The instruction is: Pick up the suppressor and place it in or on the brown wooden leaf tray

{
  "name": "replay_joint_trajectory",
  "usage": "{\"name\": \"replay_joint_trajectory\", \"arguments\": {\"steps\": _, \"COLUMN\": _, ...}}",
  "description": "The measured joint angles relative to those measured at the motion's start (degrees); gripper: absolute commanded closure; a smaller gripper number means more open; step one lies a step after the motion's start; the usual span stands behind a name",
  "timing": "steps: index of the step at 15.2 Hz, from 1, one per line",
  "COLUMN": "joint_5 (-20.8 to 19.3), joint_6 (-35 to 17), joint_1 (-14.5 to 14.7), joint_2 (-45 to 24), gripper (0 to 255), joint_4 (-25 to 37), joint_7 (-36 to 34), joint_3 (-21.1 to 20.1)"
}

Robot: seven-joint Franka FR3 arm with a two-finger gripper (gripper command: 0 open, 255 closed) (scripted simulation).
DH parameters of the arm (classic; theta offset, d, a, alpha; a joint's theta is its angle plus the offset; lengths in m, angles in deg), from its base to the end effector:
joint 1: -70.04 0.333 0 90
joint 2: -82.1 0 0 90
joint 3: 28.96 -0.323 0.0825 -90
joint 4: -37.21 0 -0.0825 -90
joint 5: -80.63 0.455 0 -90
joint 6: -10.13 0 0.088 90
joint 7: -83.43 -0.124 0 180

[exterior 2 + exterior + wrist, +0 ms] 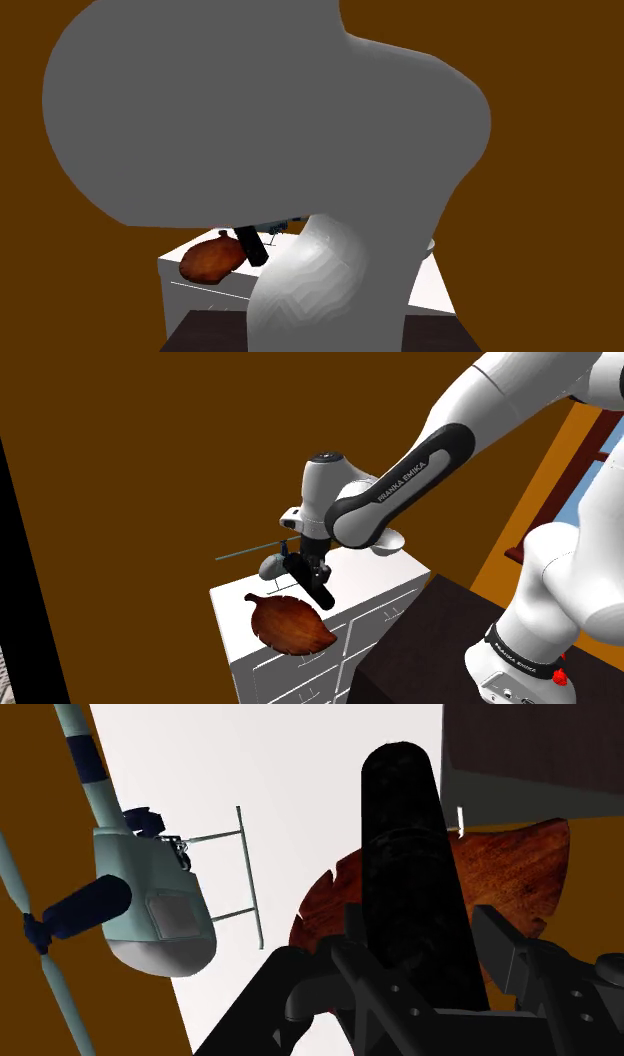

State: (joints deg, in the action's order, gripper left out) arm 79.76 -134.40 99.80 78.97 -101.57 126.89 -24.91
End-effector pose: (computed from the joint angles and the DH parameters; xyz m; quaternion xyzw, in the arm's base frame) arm 0.4860 0.2336 0.2240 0.8195 0.5725 0.0216 0.0099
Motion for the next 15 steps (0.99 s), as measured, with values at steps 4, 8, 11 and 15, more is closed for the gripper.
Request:
{"name": "replay_joint_trajectory", "arguments": {"steps": 4, "joint_5": -0.11, "joint_6": 2.28, "joint_1": 2.41, "joint_2": -5.29, "gripper": 255, "joint_4": 7.48, "joint_7": -4.42, "joint_3": -1.92}}
{"name": "replay_joint_trajectory", "arguments": {"steps": 8, "joint_5": -0.40, "joint_6": 3.50, "joint_1": 4.18, "joint_2": -9.87, "gripper": 255, "joint_4": 13.24, "joint_7": -7.52, "joint_3": -3.02}}
{"name": "replay_joint_trajectory", "arguments": {"steps": 11, "joint_5": -0.37, "joint_6": 1.89, "joint_1": 4.22, "joint_2": -11.67, "gripper": 255, "joint_4": 13.57, "joint_7": -7.59, "joint_3": -3.09}}
{"name": "replay_joint_trajectory", "arguments": {"steps": 15, "joint_5": -0.46, "joint_6": -0.82, "joint_1": 4.33, "joint_2": -14.11, "gripper": 255, "joint_4": 13.15, "joint_7": -7.89, "joint_3": -3.10}}
